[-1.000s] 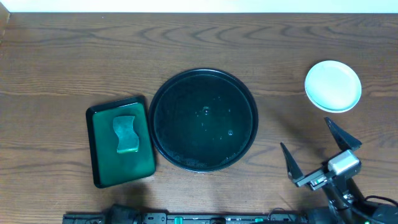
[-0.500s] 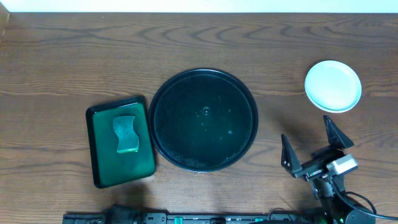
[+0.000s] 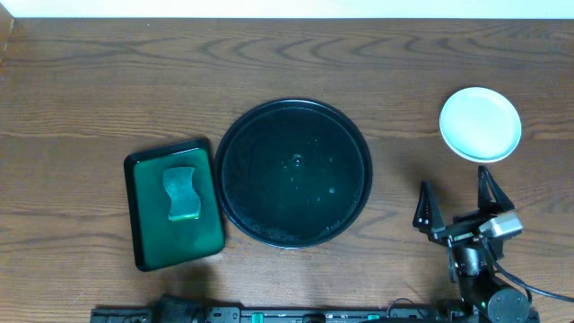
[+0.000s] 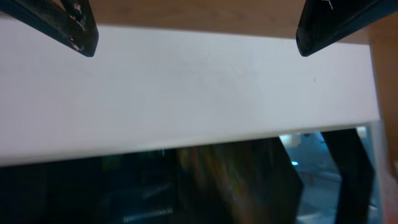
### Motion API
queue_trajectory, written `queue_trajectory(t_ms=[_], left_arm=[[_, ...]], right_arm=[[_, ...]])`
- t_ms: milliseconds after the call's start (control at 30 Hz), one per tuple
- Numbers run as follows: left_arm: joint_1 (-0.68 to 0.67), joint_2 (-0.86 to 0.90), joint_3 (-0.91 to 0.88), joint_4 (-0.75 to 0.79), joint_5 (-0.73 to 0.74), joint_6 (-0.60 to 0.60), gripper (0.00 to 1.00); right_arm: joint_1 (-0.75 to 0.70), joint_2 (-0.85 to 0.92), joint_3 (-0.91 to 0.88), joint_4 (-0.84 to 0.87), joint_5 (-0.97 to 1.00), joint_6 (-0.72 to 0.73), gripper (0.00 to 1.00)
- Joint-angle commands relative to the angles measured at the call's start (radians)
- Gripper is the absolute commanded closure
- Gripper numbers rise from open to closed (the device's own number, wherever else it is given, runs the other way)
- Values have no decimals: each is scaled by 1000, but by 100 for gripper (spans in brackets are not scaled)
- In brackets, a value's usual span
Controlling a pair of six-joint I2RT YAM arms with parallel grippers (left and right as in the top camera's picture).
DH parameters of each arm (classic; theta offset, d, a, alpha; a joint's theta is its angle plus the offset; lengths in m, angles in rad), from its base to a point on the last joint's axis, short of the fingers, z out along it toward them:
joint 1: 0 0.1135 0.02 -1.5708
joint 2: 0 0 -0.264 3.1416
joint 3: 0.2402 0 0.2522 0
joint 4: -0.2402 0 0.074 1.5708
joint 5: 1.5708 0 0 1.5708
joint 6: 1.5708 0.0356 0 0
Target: Clean dirty plates on tray and stack at the side
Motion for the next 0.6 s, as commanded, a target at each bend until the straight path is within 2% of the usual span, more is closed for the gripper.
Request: queue_trajectory(t_ms=[0, 333, 433, 567], left_arm=[[-3, 2, -1, -1, -2, 17, 17], [-3, 2, -1, -1, -2, 17, 17], [-3, 2, -1, -2, -2, 17, 17], [-3, 2, -1, -2, -2, 17, 17]], right_arm=[[-11, -10, -4, -55, 48, 21, 1], [-1, -10, -4, -388, 70, 68, 1], [3, -10, -4, -449, 71, 67, 1], [3, -10, -4, -449, 80, 66, 1]])
